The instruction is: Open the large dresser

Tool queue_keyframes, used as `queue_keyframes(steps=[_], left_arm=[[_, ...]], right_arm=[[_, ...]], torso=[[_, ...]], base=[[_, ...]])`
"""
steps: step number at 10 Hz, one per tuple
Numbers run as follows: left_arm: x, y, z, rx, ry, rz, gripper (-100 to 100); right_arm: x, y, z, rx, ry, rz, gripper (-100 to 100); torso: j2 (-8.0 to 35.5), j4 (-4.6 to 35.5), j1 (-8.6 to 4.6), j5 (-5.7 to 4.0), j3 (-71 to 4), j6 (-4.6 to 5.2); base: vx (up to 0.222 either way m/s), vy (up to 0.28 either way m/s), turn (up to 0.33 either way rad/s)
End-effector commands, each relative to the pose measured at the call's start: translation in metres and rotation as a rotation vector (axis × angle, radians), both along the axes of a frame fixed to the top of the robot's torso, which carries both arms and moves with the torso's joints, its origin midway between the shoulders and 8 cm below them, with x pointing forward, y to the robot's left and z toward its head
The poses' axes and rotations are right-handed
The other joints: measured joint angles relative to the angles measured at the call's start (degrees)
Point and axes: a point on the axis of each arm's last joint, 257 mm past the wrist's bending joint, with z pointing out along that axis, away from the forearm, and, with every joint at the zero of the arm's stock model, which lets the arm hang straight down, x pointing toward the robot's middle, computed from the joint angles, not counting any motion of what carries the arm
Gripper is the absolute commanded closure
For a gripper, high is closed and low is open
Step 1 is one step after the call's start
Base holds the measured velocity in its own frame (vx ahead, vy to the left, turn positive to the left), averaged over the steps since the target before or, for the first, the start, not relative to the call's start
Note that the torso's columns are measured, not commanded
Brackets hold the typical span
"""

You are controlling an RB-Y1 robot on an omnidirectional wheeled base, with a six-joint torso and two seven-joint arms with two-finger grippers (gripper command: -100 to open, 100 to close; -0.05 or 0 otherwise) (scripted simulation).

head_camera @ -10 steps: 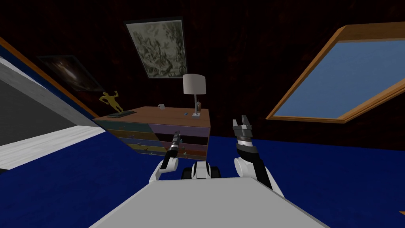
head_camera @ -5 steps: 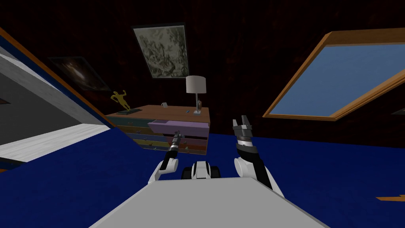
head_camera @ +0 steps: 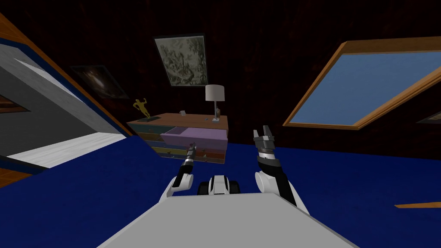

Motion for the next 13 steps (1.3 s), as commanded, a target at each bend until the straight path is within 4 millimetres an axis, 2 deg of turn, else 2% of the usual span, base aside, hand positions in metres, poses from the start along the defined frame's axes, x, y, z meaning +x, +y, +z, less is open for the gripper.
queue_keyframes(steps=[1,4,7,8,13], left_arm=[[-0.004,0.000,0.000,0.000,0.000,-0.002,100],[-0.009,-0.001,0.006,0.002,-0.015,-0.005,100],[-0.013,-0.003,0.001,0.000,-0.002,-0.008,100],[-0.012,-0.003,0.008,-0.002,0.007,-0.007,-100],[-0.012,-0.001,0.036,-0.003,0.005,-0.005,-100]], right_arm=[[0.000,0.000,0.000,0.000,0.000,0.000,0],[0.000,0.000,0.000,0.000,0.000,0.000,0],[0.000,0.000,0.000,0.000,0.000,0.000,0],[0.000,0.000,0.000,0.000,0.000,0.000,0],[0.000,0.000,0.000,0.000,0.000,0.000,0]], torso=[[-0.37,-0.04,-0.09,-0.03,-0.18,0.04],[-0.01,-0.07,-0.02,0.04,0.01,-0.01],[-0.30,-0.12,-0.05,0.00,-0.19,0.02],[-0.10,-0.11,-0.03,0.04,-0.05,0.02],[-0.27,-0.12,-0.03,0.02,-0.16,0.05]], base=[[-0.114,0.031,0.008],[-0.195,0.020,0.016],[-0.132,0.018,0.007],[-0.084,0.005,-0.008],[0.017,-0.005,-0.010]])
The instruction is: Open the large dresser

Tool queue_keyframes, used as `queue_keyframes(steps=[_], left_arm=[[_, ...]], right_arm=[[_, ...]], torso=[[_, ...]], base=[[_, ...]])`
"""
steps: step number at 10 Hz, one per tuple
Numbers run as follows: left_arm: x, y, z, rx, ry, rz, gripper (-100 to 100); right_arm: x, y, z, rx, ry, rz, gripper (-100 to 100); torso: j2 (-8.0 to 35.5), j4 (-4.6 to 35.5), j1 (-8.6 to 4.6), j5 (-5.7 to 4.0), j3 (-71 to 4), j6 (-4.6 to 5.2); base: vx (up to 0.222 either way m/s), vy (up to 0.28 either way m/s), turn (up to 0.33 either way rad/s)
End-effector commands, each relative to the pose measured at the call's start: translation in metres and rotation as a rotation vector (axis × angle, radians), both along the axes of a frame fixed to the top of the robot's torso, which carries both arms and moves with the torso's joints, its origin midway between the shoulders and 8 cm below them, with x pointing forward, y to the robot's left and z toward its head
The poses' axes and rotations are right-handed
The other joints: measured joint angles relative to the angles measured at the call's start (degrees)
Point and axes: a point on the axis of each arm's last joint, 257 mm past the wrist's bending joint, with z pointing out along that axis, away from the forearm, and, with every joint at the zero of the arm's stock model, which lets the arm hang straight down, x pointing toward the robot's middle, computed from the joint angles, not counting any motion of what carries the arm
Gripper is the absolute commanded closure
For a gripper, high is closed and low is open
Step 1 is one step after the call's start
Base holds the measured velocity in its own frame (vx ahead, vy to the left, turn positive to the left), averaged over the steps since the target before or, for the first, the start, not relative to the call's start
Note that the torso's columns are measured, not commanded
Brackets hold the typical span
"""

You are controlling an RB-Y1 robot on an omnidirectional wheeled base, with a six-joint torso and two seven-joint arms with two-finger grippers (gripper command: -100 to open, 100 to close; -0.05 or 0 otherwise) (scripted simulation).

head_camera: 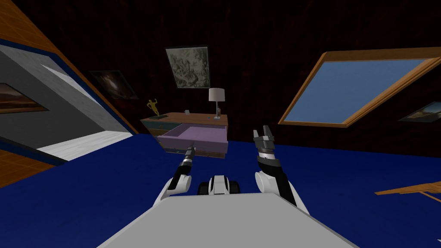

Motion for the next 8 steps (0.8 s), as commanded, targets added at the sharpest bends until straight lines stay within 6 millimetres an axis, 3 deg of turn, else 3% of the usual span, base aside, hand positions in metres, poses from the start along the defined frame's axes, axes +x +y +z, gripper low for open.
queue_keyframes(steps=[1,5,6,7,8], left_arm=[[0.001,0.001,0.018,0.002,-0.008,0.001,-100],[0.000,0.001,0.029,0.002,-0.008,0.002,-100],[-0.002,0.001,0.014,-0.006,0.031,0.003,-100],[-0.003,0.001,0.011,-0.007,0.041,0.003,0],[-0.004,0.002,0.007,-0.008,0.050,0.004,0]], right_arm=[[0.000,0.000,0.000,0.000,0.000,0.000,0],[0.000,0.000,0.000,0.000,0.000,0.000,0],[0.000,0.000,0.000,0.000,0.000,0.000,0],[0.000,0.000,0.000,0.000,0.000,0.000,0],[0.000,0.000,0.000,0.000,0.000,0.000,0]], torso=[[0.21,0.13,-0.02,-0.07,0.12,-0.05],[0.54,0.48,-0.25,-0.31,0.27,-0.08],[0.62,0.58,-0.29,-0.38,0.30,-0.10],[0.55,0.39,-0.27,-0.24,0.30,-0.04],[0.37,0.22,-0.20,-0.13,0.20,0.01]], base=[[0.002,-0.006,-0.005],[-0.001,-0.001,-0.003],[0.006,0.001,-0.003],[0.005,0.001,-0.001],[0.000,0.000,0.000]])
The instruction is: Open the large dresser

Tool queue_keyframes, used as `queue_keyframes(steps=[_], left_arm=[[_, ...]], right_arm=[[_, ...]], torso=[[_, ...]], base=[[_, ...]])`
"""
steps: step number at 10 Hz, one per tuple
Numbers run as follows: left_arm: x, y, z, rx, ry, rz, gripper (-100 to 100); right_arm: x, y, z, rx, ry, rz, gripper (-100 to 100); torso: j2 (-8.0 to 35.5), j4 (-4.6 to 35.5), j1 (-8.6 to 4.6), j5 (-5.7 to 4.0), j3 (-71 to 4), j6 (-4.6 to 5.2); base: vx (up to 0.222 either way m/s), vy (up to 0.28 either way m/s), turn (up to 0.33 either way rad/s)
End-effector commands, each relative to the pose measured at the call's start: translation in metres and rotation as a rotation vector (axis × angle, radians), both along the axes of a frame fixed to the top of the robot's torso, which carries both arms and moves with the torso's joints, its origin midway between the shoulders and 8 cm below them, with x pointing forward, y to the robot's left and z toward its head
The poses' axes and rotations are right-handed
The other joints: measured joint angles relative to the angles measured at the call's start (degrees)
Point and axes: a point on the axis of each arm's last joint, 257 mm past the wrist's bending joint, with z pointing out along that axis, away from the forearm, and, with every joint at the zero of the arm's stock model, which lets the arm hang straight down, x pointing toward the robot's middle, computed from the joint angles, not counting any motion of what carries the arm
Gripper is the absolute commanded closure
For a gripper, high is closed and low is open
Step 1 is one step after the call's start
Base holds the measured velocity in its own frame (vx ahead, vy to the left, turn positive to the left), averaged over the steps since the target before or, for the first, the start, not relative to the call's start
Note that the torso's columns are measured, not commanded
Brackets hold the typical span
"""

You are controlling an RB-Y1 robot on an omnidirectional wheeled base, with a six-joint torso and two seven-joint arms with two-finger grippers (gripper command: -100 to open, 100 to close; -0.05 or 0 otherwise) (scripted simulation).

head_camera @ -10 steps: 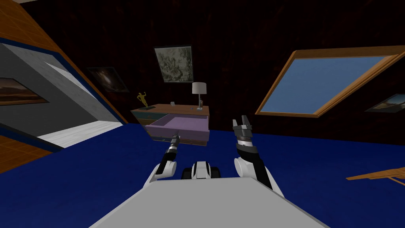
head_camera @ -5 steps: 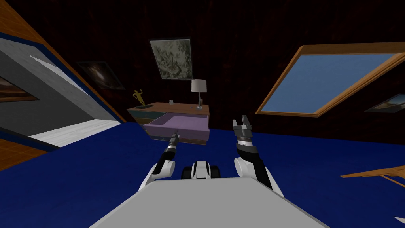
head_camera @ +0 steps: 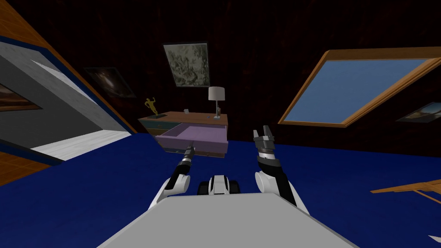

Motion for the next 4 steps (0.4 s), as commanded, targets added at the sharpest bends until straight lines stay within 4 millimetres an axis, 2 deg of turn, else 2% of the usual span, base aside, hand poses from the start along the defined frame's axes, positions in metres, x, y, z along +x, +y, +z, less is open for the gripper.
queue_keyframes(steps=[1,4], left_arm=[[-0.0006,0.0002,-0.0026,-0.001,0.006,0.001,0],[-0.0015,0.0005,-0.0060,-0.002,0.015,0.001,0]], right_arm=[[0.0000,0.0000,0.0000,0.000,0.000,0.000,0],[0.0000,0.0000,0.0000,0.000,0.000,0.000,0]], torso=[[-0.17,-0.12,0.07,0.07,-0.10,0.02],[-0.41,-0.31,0.18,0.19,-0.22,0.03]], base=[[0.000,0.000,0.000],[0.000,0.000,0.000]])
